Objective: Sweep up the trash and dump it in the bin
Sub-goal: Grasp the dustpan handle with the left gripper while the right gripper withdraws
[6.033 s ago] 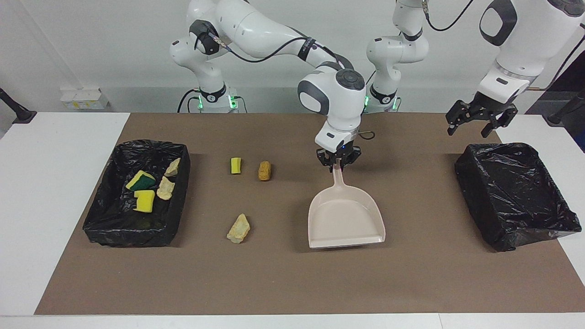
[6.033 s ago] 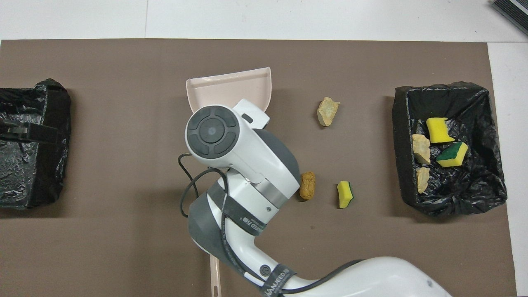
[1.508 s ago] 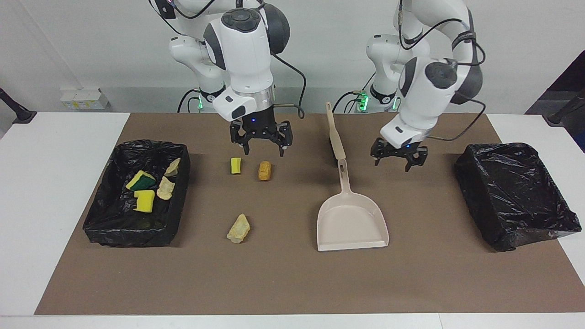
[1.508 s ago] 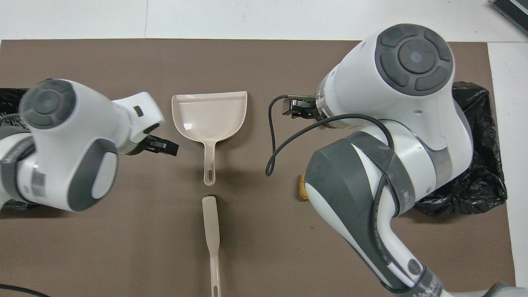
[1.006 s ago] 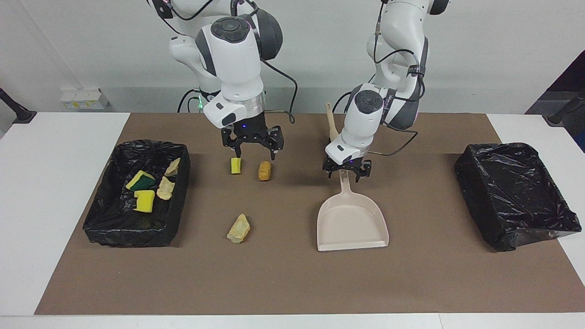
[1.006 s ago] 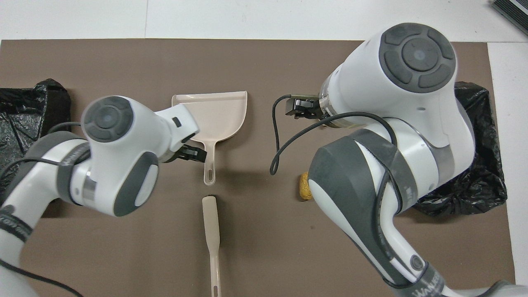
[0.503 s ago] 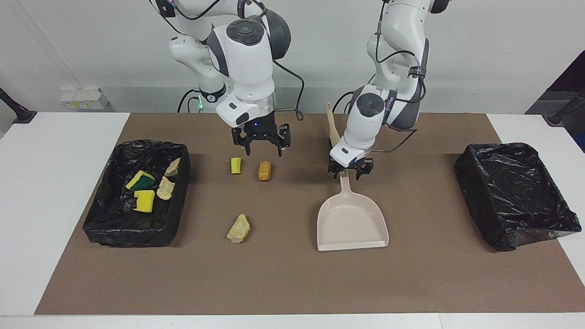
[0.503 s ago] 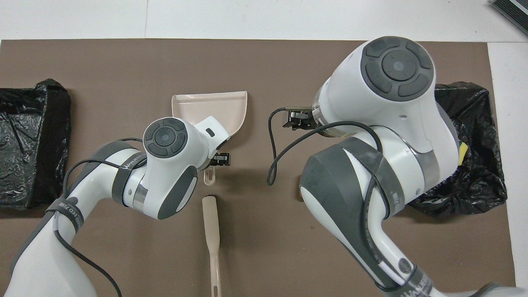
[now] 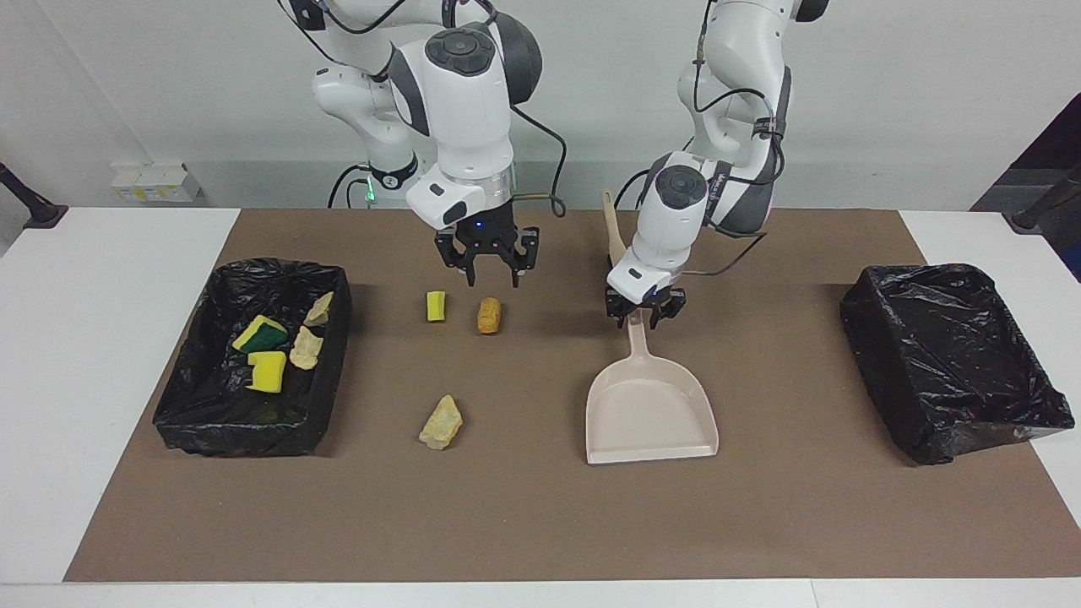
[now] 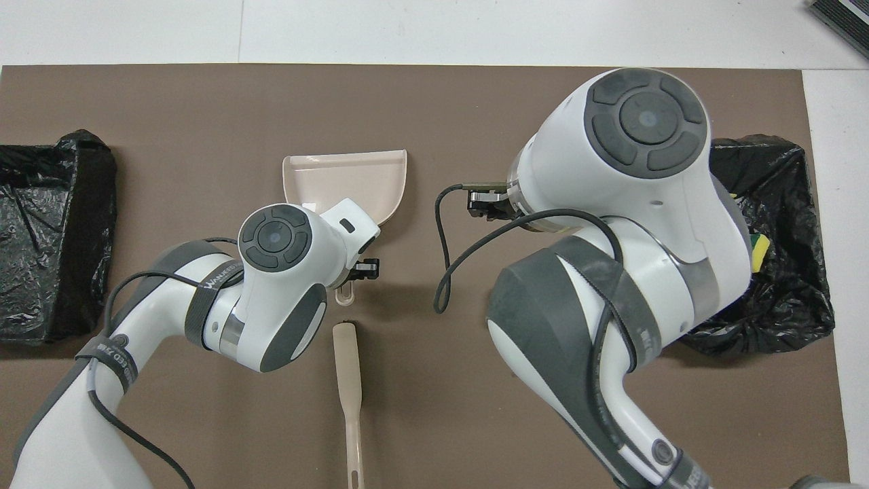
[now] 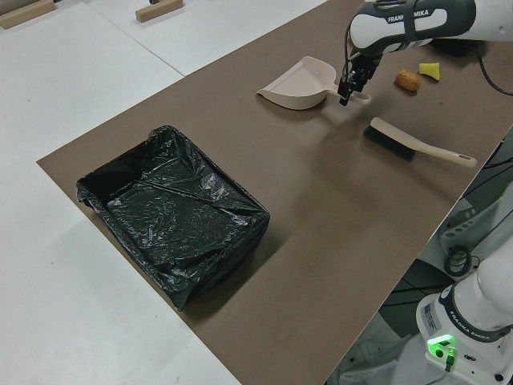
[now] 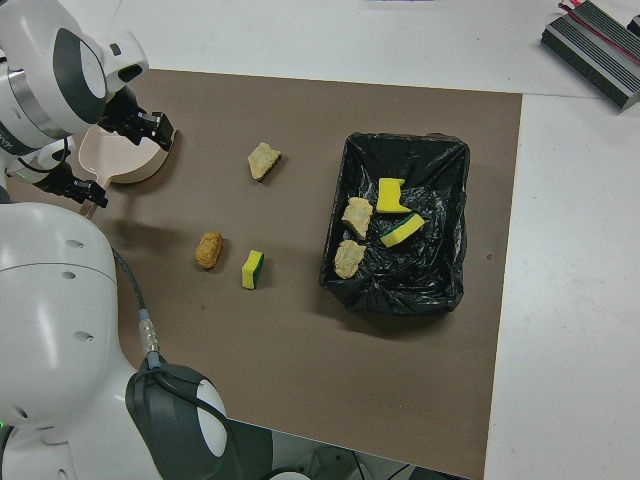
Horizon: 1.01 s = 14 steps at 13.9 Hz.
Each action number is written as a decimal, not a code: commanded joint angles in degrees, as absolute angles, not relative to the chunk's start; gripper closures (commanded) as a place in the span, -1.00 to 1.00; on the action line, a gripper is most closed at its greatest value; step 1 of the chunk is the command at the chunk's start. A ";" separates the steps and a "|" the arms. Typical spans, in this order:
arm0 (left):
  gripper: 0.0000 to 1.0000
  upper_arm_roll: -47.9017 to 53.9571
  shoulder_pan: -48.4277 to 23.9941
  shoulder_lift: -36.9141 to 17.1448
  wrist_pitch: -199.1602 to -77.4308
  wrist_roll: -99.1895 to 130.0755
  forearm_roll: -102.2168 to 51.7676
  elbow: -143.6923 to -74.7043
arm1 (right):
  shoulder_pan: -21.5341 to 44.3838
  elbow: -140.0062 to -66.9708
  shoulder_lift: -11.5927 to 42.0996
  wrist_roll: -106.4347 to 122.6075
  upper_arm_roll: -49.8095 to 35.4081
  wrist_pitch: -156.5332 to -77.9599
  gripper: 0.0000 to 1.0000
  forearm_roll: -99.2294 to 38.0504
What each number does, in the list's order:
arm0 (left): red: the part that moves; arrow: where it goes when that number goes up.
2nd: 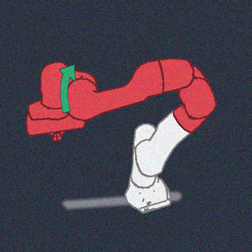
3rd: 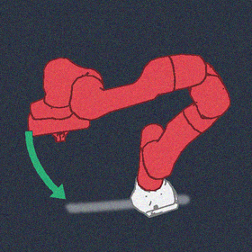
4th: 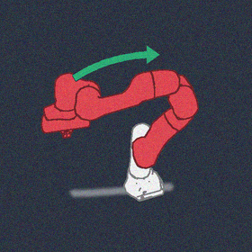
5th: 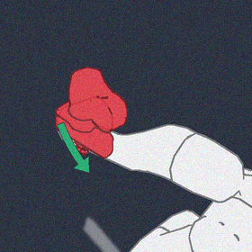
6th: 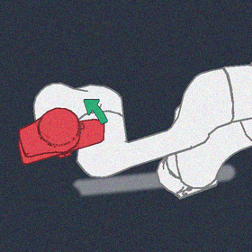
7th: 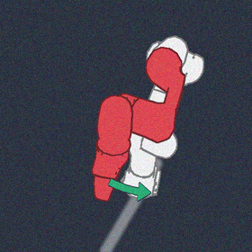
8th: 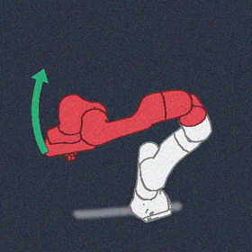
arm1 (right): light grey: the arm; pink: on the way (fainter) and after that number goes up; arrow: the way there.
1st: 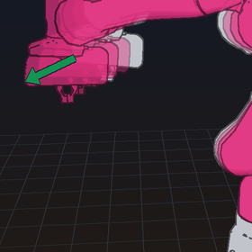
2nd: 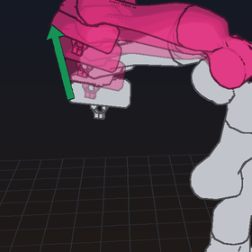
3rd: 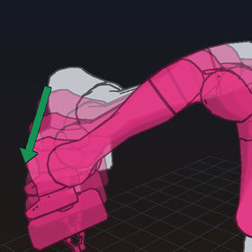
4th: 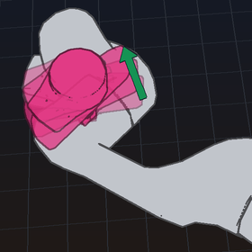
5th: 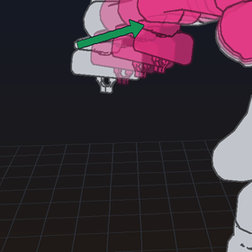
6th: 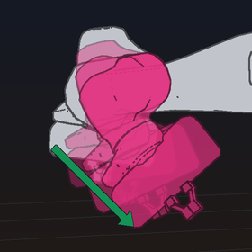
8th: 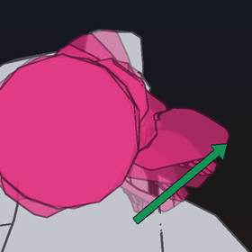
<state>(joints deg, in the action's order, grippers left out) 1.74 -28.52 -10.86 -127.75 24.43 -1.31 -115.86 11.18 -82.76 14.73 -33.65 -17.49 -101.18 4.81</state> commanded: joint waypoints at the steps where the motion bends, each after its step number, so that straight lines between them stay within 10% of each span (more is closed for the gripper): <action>1: 0.68 0.97 -29.62 -9.58 -129.02 25.22 -1.23 -117.33 | 10.63 -84.64 13.27 -32.17 -17.58 -101.87 -0.14 3.87; 2: 0.97 0.97 -29.27 -9.58 -128.59 24.79 -1.23 -117.33 | 10.72 -84.64 13.18 -32.17 -17.58 -101.87 -0.12 3.87; 9: 1.00 0.70 -21.90 -10.37 -127.97 16.13 -1.05 -110.48 | 13.17 -84.90 12.22 -32.96 -17.67 -100.99 -0.13 3.87; 11: 1.00 0.62 -19.61 -10.37 -127.71 8.03 -1.14 -109.17 | 15.02 -85.08 11.87 -34.53 -17.67 -100.90 -0.72 3.26; 14: 1.00 0.53 -15.91 -10.72 -127.27 4.75 -0.97 -107.41 | 19.49 -90.24 8.54 -35.68 -17.67 -101.07 -0.88 2.81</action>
